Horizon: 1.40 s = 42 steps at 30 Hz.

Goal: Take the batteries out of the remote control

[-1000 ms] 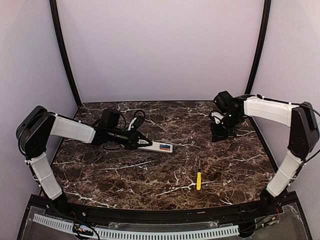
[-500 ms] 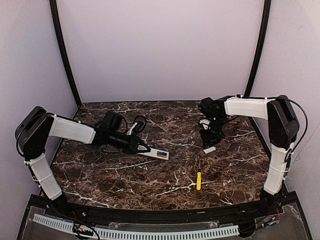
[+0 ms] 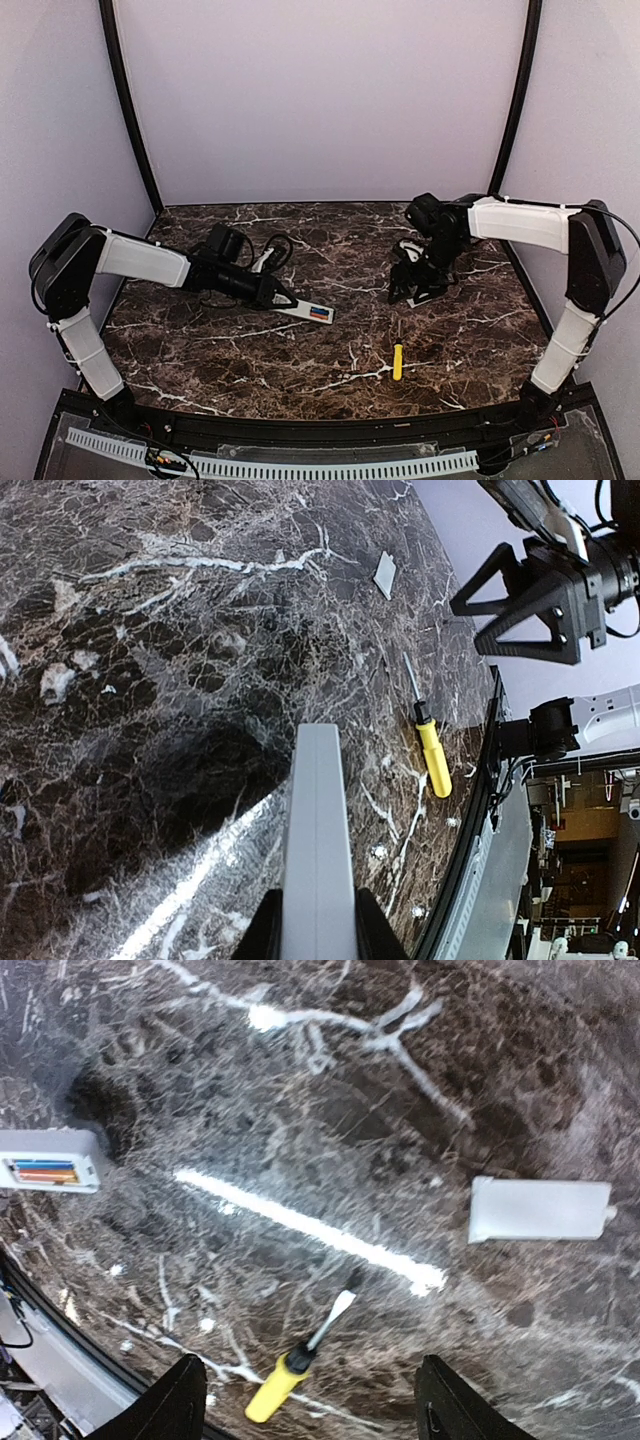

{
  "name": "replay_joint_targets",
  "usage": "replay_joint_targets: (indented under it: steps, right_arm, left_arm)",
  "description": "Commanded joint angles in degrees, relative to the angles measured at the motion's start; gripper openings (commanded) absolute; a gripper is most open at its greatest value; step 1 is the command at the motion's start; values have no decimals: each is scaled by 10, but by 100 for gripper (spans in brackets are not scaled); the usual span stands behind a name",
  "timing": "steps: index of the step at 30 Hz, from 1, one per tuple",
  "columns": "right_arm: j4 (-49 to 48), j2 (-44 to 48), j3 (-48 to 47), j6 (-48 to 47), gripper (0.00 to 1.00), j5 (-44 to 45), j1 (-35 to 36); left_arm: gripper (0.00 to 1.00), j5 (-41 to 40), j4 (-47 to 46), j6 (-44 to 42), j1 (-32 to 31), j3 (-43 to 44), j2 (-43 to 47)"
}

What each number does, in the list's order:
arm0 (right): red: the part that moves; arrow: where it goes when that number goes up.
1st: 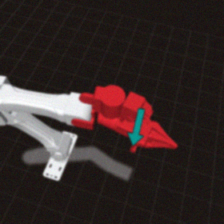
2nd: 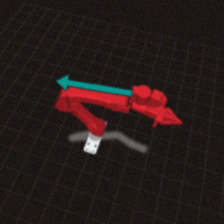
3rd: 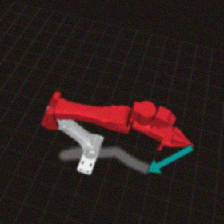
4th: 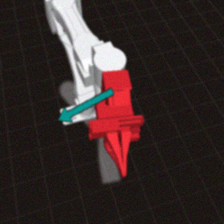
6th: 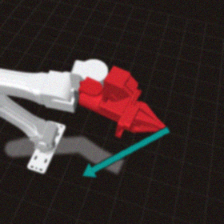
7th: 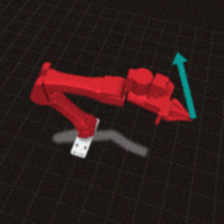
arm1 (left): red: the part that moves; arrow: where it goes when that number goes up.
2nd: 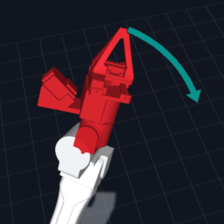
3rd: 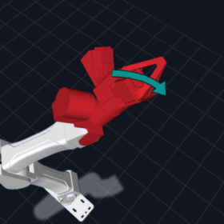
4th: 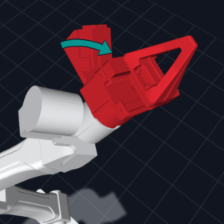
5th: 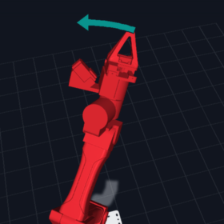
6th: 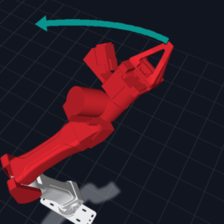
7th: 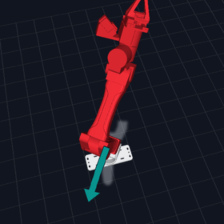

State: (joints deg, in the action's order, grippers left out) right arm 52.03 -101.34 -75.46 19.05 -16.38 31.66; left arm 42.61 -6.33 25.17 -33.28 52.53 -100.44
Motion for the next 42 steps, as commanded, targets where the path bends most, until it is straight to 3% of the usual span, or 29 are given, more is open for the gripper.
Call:
replay_joint_targets:
  steps: [1,8,19,32,34,42]
  right_arm:
    - [-36,56,62,78,71,-47,45]
    - [-73,115,133,188,72,-14,104]
    - [-77,110,173,322,68,73,191]
    - [-52,26,152,346,53,109,253]
    - [-49,19,149,344,51,113,255]
    - [-45,13,157,338,43,128,257]
  left_arm:
    - [0,10,-24,-7,-2,-15,25]
    - [0,-8,-57,-17,-7,-25,29]
    - [0,-42,-80,-42,-11,-34,36]
    - [0,-31,-85,-16,-15,-59,27]
    - [3,-35,-82,-4,-15,-59,22]
    - [27,-73,-15,-6,-15,-48,1]
